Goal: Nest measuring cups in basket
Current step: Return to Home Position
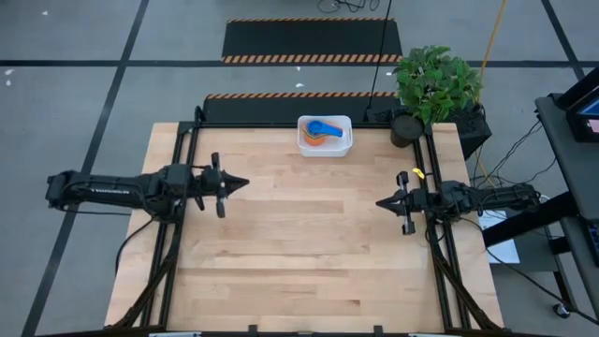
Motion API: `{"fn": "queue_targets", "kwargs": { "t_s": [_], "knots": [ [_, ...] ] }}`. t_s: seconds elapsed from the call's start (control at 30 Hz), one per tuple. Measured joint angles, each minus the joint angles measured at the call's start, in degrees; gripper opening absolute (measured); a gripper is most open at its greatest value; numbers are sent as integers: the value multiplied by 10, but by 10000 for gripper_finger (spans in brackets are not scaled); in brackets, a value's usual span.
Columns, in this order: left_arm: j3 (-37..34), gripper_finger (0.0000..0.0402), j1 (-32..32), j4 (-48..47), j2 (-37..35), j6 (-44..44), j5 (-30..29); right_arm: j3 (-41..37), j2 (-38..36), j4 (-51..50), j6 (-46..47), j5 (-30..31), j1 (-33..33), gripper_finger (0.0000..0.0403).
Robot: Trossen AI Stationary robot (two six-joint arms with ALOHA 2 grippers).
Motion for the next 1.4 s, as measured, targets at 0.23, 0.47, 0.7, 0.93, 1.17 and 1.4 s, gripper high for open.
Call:
{"fn": "queue_targets", "kwargs": {
  "t_s": [0.23,0.47,0.7,0.93,1.17,1.4],
  "knots": [
    [-4,17,0,-69,-30,-11,17,0,0,0,0,0,0,0],
    [-85,4,1,37,-40,-13,18,0,0,0,0,0,0,0],
    [-146,15,-4,91,-40,-42,30,0,0,0,0,0,0,0],
    [-193,4,-4,103,-40,-63,29,0,0,0,0,0,0,0],
    [-192,16,-4,103,-45,-67,28,0,0,0,0,0,0,0],
    [-192,9,-6,90,-76,-90,16,0,0,0,0,0,0,0]
  ]
}}
